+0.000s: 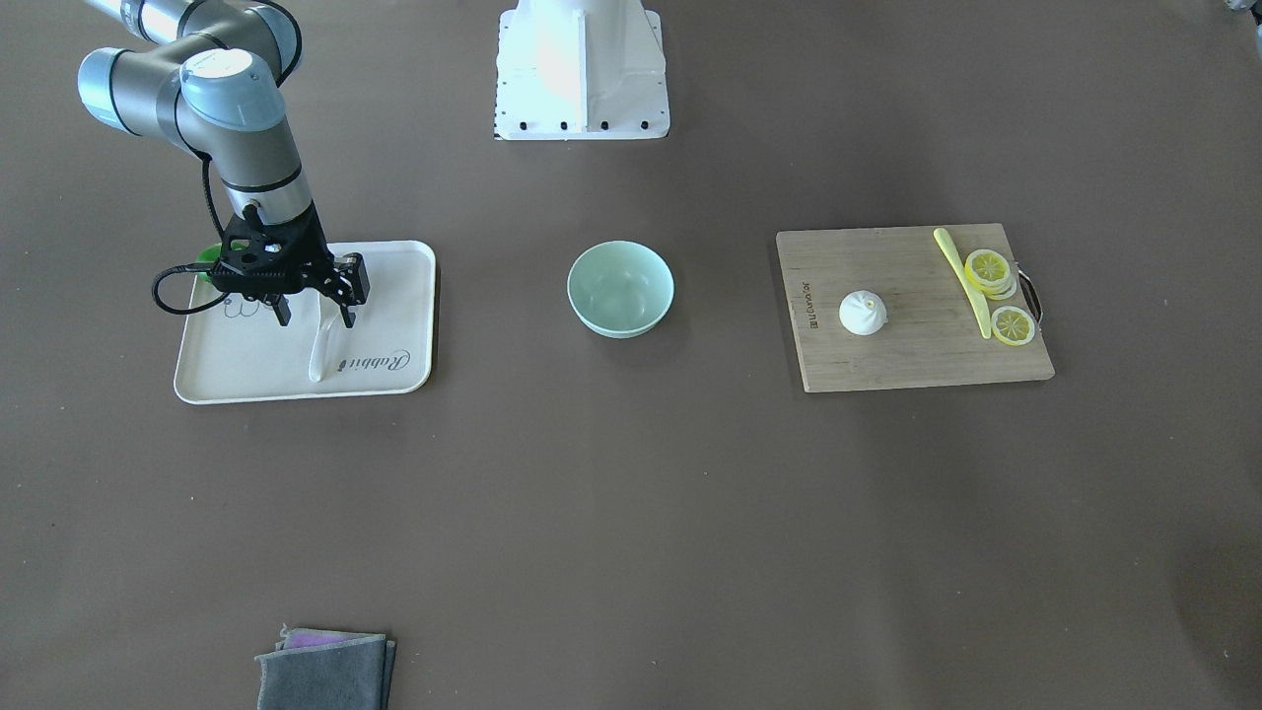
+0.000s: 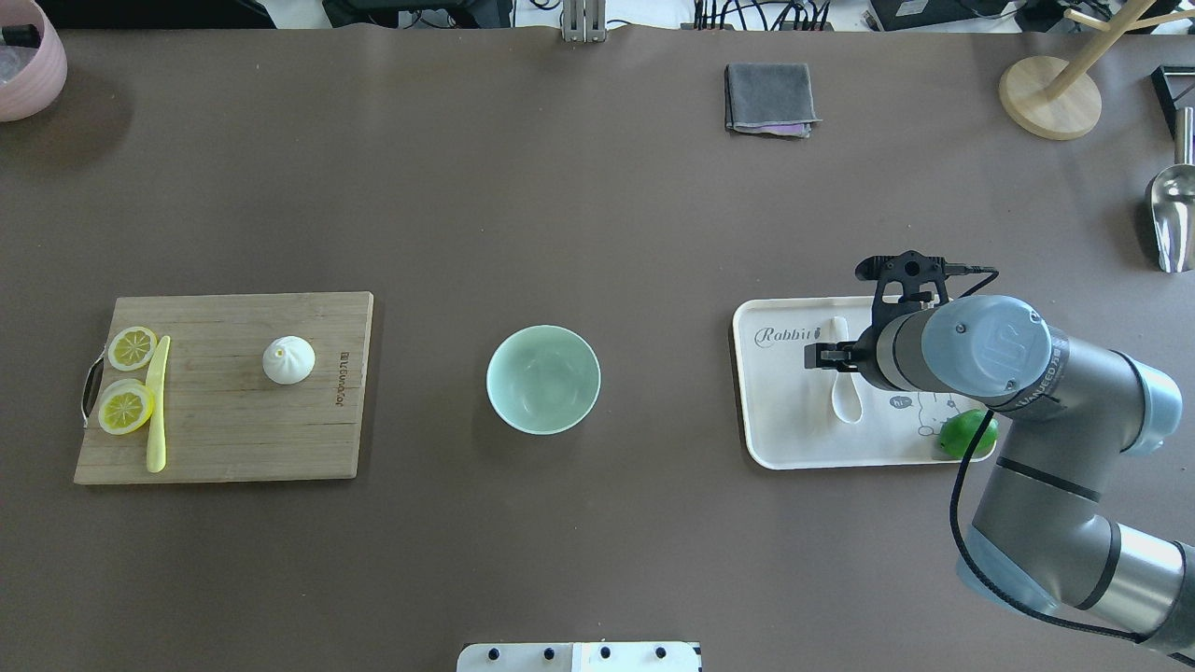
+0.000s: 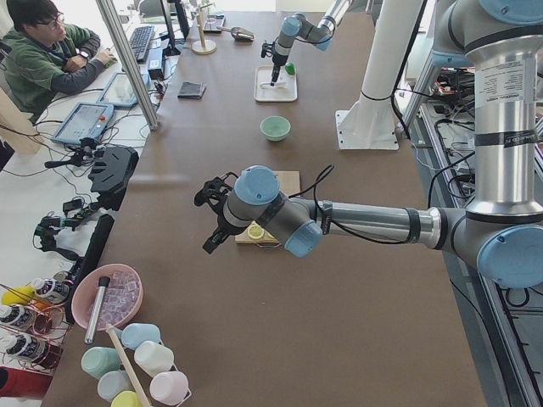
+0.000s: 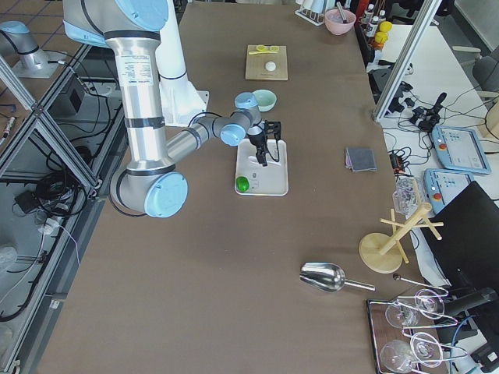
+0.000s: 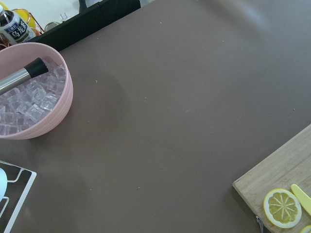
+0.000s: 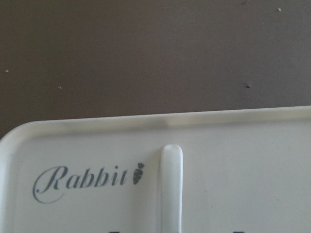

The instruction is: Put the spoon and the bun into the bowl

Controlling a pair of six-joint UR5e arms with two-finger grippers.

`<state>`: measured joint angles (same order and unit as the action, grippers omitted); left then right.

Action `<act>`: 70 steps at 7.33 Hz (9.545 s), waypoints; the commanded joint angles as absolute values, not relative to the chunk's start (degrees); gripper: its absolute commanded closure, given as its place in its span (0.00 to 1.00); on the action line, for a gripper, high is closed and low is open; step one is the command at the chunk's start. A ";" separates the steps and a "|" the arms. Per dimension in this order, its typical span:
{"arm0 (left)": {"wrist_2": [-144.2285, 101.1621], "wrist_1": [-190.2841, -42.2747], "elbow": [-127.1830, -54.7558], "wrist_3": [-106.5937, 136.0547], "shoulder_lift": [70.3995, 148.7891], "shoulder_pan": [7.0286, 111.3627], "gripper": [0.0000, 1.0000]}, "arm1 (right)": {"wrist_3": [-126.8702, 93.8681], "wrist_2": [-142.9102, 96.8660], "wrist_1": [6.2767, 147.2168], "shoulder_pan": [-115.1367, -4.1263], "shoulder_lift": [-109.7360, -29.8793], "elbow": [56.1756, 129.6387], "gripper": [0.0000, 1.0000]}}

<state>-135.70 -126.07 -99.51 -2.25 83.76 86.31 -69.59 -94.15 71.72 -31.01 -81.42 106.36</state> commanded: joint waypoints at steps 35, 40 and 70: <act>-106.66 -139.92 -102.13 46.65 90.52 40.12 0.02 | -34.46 -121.42 95.98 -58.92 -64.40 107.58 0.00; -100.90 -139.66 -100.11 47.90 92.99 35.07 0.96 | -24.87 -126.04 95.98 -64.16 -68.99 107.49 0.00; -133.07 -82.43 -102.06 -9.05 91.52 85.32 0.01 | 6.68 -132.80 95.98 -86.75 -98.17 105.91 0.00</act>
<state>-133.41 -82.48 -103.55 -8.10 94.39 82.77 6.76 -132.83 95.99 -86.74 -98.18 106.05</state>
